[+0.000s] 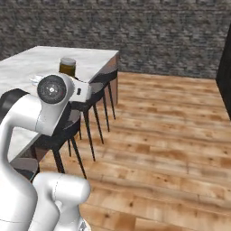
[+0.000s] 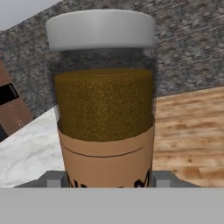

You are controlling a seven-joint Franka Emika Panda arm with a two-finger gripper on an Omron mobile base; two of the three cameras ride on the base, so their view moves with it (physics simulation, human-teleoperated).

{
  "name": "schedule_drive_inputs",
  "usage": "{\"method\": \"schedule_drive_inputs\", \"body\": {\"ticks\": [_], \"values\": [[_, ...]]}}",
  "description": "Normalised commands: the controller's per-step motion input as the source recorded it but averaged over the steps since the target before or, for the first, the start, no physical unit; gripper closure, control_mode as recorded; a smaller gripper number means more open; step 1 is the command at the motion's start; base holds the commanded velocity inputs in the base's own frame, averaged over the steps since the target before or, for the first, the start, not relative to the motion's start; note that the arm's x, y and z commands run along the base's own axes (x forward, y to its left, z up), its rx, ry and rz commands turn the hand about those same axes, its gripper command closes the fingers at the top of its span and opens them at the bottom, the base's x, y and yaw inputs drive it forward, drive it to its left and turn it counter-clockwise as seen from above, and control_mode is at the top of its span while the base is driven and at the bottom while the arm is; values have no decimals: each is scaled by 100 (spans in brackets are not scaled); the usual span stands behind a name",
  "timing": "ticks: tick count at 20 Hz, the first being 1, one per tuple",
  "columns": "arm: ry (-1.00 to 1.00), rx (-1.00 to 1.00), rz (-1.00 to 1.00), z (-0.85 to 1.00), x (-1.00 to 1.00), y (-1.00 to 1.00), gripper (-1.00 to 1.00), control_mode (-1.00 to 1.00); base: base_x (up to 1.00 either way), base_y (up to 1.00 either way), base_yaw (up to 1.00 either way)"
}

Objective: Take the cinnamon bottle from the cabinet and place it on the dining table, next to the plate with the cupcake. Then take the chocolate from the dining counter and place it on the cupcake plate.

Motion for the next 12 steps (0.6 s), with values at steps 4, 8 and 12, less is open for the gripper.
{"method": "schedule_drive_inputs", "body": {"ticks": [4,8,12], "values": [[0,0,0,0,0,0,100,100,85,-34,10],[0,0,0,0,0,0,100,100,79,-33,17],[0,0,0,0,0,0,100,100,79,-32,18]]}}
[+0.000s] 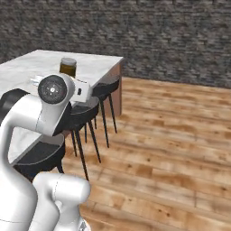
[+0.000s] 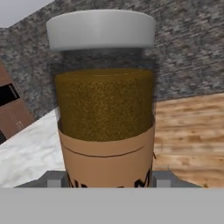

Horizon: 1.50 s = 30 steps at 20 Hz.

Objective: Take the cinnamon bottle from the cabinet and place it on the dining table, next to the plate with the cupcake. Then take the chocolate from the dining counter and place it on the cupcake plate.

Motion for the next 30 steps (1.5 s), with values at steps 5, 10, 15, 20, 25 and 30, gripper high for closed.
{"method": "schedule_drive_inputs", "body": {"ticks": [5,10,15,20,25,30], "values": [[0,0,0,0,0,0,100,100,78,-32,19],[0,0,0,0,0,0,100,100,74,-34,22],[0,0,0,0,0,0,100,100,72,-32,25],[0,0,0,0,0,0,100,100,66,-27,36],[0,0,0,0,0,0,100,100,56,-24,50],[0,0,0,0,0,0,100,100,38,-20,68]]}}
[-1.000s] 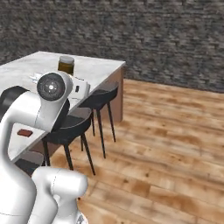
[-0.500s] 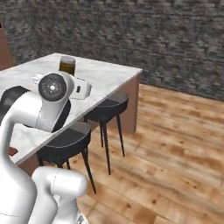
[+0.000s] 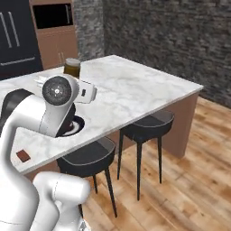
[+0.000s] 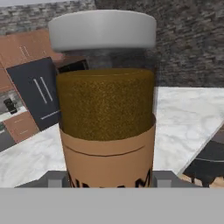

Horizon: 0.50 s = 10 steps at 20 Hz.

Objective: Take the cinnamon bottle from the cabinet and place it on the dining table, next to the plate with the cupcake. Then take the chocolate from the dining counter and place it on the cupcake plate.

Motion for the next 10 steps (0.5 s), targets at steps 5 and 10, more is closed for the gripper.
{"method": "schedule_drive_inputs", "body": {"ticks": [5,10], "values": [[0,0,0,0,0,0,100,100,38,-22,63],[0,0,0,0,0,0,100,100,42,-27,55]]}}
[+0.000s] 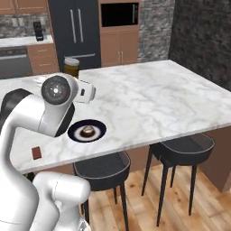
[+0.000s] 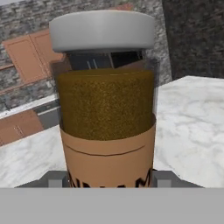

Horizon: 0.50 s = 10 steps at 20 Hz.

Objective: Take the cinnamon bottle from the cabinet and place it on the dining table, next to the plate with the cupcake. Then take the chocolate from the dining counter and place it on the cupcake plate.

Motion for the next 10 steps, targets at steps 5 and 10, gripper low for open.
{"method": "schedule_drive_inputs", "body": {"ticks": [5,10], "values": [[0,0,0,0,0,0,100,100,44,-36,36],[0,0,0,0,0,0,100,100,51,-33,24]]}}
